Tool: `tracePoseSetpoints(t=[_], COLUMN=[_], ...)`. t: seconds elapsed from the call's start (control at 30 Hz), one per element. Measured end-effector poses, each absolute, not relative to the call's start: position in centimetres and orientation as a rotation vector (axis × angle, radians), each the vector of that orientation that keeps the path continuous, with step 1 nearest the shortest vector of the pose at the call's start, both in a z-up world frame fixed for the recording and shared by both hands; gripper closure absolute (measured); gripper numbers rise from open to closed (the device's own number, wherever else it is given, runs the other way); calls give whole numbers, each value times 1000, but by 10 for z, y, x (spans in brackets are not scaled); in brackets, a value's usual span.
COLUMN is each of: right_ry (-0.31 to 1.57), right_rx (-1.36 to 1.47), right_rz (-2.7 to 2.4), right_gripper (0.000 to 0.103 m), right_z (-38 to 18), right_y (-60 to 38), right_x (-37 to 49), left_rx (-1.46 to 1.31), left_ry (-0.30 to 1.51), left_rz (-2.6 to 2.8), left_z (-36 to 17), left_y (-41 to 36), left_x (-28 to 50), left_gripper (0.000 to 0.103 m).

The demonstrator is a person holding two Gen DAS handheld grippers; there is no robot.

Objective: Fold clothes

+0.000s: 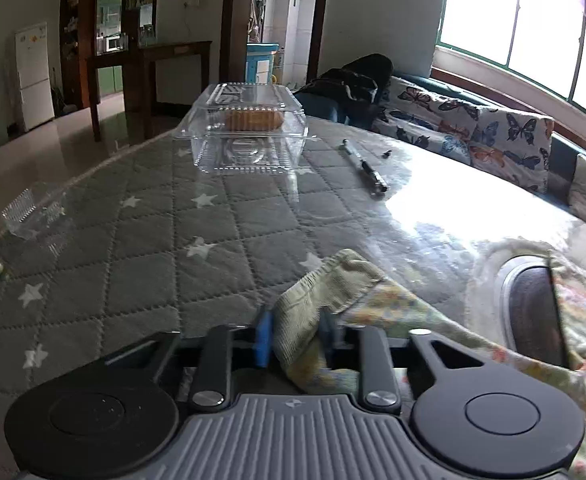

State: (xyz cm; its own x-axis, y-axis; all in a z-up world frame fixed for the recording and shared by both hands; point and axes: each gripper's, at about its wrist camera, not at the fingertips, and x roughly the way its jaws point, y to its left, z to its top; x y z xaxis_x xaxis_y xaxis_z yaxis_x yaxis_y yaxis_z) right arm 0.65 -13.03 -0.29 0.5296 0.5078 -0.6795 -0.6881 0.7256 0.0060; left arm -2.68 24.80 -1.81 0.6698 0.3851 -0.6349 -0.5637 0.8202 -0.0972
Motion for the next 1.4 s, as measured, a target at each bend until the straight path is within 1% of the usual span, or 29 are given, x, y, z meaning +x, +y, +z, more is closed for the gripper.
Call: tracePoseSetpoints(t=[0.1, 0.3, 0.57, 0.8, 1.07, 1.17, 1.2, 1.23, 1.27, 1.3, 1.4], right_ry=[709, 708, 698, 688, 700, 703, 705, 707, 711, 714, 727], right_rx=[-270, -240, -162, -89, -5, 10, 14, 17, 19, 20, 19], right_rz=[717, 693, 602, 493, 408, 409, 412, 417, 424, 431, 459], right_gripper=[61, 61, 61, 61, 62, 62, 63, 65, 66, 68, 70], right_z=[-2, -1, 3, 8, 8, 7, 6, 6, 5, 5, 2], right_y=[-133, -142, -180, -225, -261, -263, -263, -261, -260, -258, -249], right_x=[6, 9, 13, 16, 20, 21, 22, 22, 23, 23, 24], left_rx=[-311, -361, -366, -351, -272, -219, -201, -193, -187, -181, -169], left_ry=[617, 558, 537, 578, 670, 696, 705, 713, 718, 721, 705], left_rz=[484, 282, -74, -307, -441, -462, -464, -472, -481, -488, -486], left_z=[-7, 28, 63, 63, 36, 24, 21, 18, 17, 16, 18], left_y=[235, 196, 107, 33, -21, -35, -38, -40, -41, -41, -34], left_x=[-31, -36, -29, -16, -5, -5, -5, -7, -8, -10, -15], left_gripper=[91, 92, 92, 92, 91, 86, 78, 74, 65, 58, 51])
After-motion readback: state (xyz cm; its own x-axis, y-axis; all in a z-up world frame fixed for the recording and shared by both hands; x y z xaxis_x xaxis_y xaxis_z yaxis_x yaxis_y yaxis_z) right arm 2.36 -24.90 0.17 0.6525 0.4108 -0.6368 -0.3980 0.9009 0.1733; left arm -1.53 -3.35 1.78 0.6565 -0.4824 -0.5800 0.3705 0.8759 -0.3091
